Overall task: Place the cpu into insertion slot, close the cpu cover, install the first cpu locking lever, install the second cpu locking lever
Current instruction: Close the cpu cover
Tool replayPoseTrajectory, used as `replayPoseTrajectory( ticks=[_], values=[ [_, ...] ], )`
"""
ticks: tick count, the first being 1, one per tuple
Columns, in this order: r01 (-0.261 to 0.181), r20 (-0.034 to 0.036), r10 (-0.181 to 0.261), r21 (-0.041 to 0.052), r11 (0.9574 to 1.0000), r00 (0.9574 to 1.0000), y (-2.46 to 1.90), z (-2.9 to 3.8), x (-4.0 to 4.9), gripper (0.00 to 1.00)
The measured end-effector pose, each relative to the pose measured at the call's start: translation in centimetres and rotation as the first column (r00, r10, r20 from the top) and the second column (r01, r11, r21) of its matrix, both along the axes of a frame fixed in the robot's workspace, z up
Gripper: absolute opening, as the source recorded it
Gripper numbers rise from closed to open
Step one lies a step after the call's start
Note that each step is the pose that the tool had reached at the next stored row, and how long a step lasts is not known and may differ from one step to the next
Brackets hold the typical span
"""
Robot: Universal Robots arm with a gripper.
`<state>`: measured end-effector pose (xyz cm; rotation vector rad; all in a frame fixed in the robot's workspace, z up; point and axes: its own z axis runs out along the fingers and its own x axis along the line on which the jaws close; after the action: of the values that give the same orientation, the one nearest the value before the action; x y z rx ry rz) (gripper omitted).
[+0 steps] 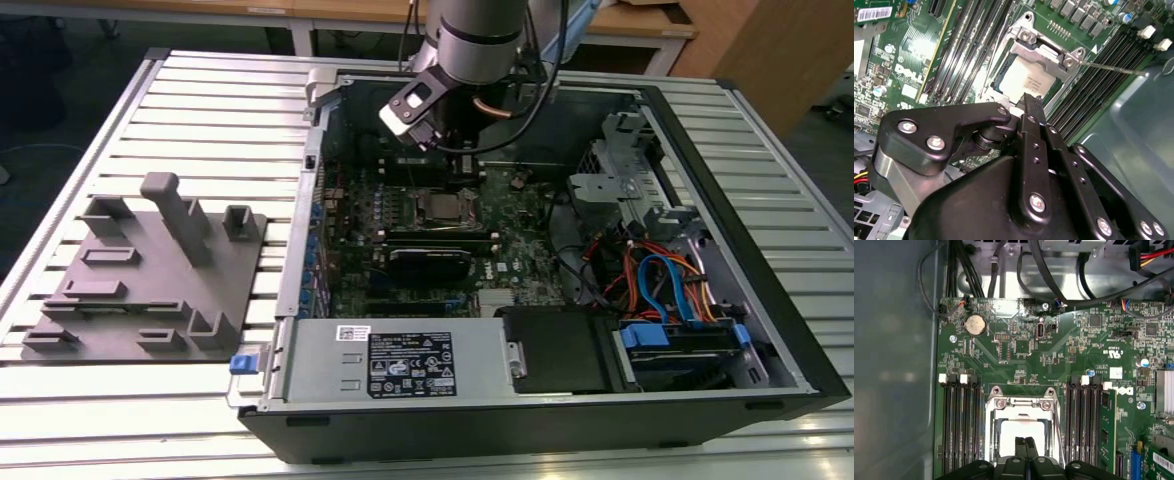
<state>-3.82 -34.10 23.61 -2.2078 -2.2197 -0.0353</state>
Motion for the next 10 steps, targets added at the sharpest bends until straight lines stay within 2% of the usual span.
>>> replayPoseTrajectory(
  ticks=[7, 10],
  values=[
    [0.0, -0.0001, 0.0, -0.0001, 1.0, 1.0, -0.01, -0.02, -0.13, 0.1],
    [0.0, -0.0001, 0.0, 0.0006, 1.0, 1.0, 0.0, -0.14, -0.47, 0.1]
  ],
)
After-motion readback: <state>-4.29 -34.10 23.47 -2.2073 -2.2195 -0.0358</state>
